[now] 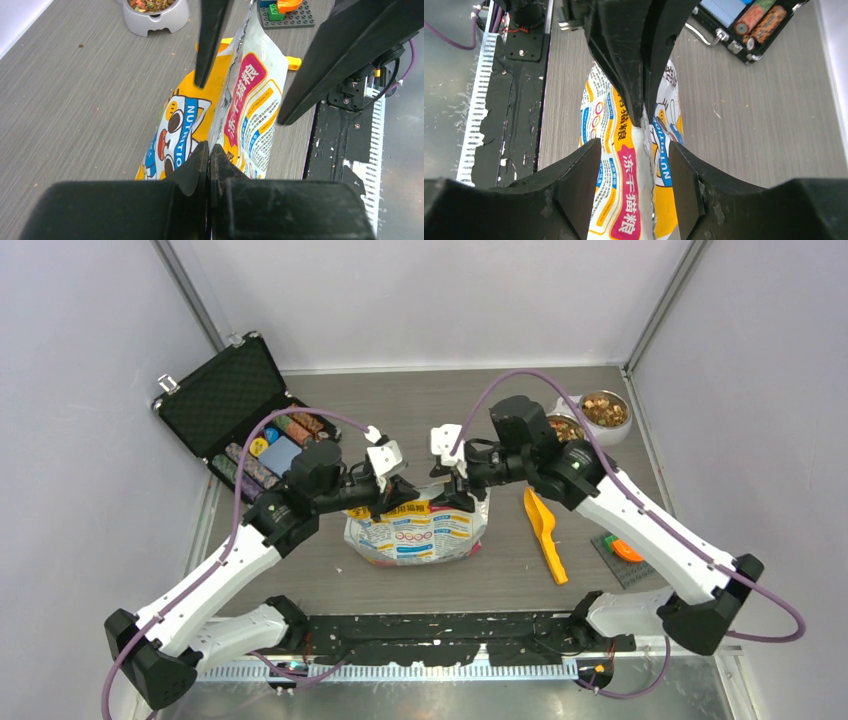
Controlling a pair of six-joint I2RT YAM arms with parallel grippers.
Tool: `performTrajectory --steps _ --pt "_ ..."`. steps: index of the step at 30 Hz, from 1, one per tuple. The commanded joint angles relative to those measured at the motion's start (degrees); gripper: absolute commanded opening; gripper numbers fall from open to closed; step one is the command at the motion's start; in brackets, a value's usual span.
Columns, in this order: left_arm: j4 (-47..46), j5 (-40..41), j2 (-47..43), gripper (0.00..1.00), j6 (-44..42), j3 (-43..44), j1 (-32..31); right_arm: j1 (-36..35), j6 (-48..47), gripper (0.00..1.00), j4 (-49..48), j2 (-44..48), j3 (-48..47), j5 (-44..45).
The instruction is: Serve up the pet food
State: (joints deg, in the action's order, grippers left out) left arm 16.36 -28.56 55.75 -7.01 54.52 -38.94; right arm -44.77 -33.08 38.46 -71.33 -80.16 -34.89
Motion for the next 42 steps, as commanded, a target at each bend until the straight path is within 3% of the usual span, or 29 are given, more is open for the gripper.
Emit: performTrajectory --steps 1,3,6,9,14,19,22,33,38,42 --pt "-1.95 0.36 -0.27 0.00 -1.08 1.75 0.23 0.04 -1.42 0.59 2.38 -4.28 -4.45 -0.58" --pt "-1.98 0.21 -0.47 0.00 -1.08 1.69 0.22 0.05 -1.13 0.56 2.66 -5.83 -5.41 -0.08" --pt "-2.00 1.68 -0.69 0.00 -1.06 1.56 0.23 0.04 -0.03 0.20 2.66 -7.08 -6.69 0.50" --pt "-2.67 3.39 -0.96 0.00 -0.60 1.34 0.26 0.05 0.15 0.07 3.25 -7.15 -6.74 2.58" --pt "-4.34 4.78 -1.77 0.00 -0.11 0.41 0.22 0.04 0.15 0.05 6.14 -6.14 -6.08 5.36" --pt "-4.12 10.72 -2.18 0.00 0.67 0.39 0.20 0.08 4.33 0.05 6.58 -3.79 -3.93 21.55" --pt "-3.43 14.97 -3.19 0.00 0.42 0.12 0.24 1.22 4.51 0.05 7.49 -1.82 -2.37 26.00" --pt "-1.87 20.88 -4.06 0.00 -2.13 -0.97 0.27 10.80 1.10 0.05 13.65 3.67 3.21 26.58" --pt "4.26 23.40 -3.29 0.00 -5.50 1.03 0.30 12.32 -3.21 0.05 13.94 3.84 3.28 23.26" --pt "7.47 26.09 -3.64 0.00 -5.56 1.26 1.13 13.37 -5.16 0.05 15.54 3.86 3.04 26.15"
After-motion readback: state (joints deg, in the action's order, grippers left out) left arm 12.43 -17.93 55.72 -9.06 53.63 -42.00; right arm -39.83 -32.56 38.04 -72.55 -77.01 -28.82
